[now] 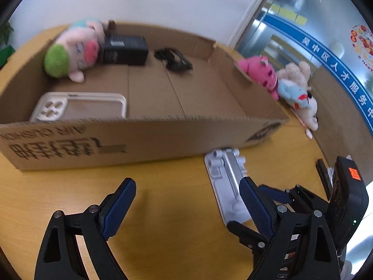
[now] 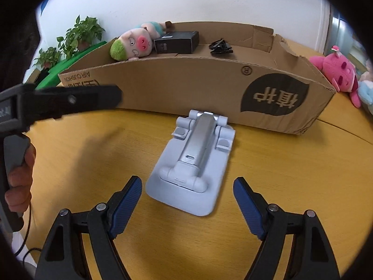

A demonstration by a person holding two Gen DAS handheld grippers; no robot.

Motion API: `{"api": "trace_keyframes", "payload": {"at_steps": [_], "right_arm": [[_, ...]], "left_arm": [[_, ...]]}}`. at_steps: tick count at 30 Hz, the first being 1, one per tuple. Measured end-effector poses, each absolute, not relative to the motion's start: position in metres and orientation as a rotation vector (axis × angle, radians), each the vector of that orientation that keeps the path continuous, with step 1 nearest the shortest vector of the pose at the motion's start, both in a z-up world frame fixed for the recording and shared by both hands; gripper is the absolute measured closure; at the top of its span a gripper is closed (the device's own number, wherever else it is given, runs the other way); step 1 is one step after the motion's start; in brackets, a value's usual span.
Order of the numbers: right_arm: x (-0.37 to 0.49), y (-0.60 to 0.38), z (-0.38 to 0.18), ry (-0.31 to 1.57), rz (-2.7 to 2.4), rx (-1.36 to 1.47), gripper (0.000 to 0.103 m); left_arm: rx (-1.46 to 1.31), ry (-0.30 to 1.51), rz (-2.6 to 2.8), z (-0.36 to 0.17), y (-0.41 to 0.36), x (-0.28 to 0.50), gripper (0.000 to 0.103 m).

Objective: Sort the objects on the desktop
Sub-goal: 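Move the right gripper back to the white phone stand, then close the right gripper on the white phone stand and lift it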

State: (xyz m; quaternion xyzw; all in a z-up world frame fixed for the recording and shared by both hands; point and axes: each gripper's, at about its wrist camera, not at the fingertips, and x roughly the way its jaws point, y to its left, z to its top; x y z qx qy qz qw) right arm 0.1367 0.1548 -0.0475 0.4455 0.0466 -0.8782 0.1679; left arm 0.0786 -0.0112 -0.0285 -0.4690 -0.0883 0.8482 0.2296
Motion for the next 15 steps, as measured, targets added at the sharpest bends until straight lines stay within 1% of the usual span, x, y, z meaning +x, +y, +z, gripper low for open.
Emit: {"api": "trace_keyframes", "payload": {"at_steps": [2,4,6,10,11,13,14,15], "right_arm": [[0.135,0.15,-0.051,0.153,-2.504,1.277,0.026],[0.133,0.15,-0.054,0.119,-2.49,1.285,0.03],[0.134,0.148,-0.055,0.142,-2.502,1.28,0.03],[0.137,0.148,-0.057,0.156,-2.526,1.252,0.031],[0.137,0.148,-0.057,0.153,-2.525,1.25,0.032],[0.14,0.148,-0.057,0.153,-2.523,1.246,0.032],[0.142,0.147,-0.057,0.154,-2.519,1.242,0.032],[0.143,0.146,-0.057,0.154,-2.517,1.235,0.032]], "left_arm": [[-1.311,-0.254,2.284,-0.037,-0.003,0.074,0.012],[-1.334,-0.314,2.209,-0.046,0.003,0.067,0.012],[-1.345,-0.341,2.165,-0.053,0.01,0.062,0.013],[-1.334,-0.326,2.116,-0.059,0.027,0.057,0.014],[-1.328,-0.318,2.106,-0.06,0.03,0.057,0.016],[-1.328,-0.311,2.08,-0.061,0.037,0.059,0.023],[-1.331,-0.305,2.067,-0.061,0.04,0.061,0.032],[-1.339,-0.292,2.065,-0.061,0.042,0.062,0.035]]}}
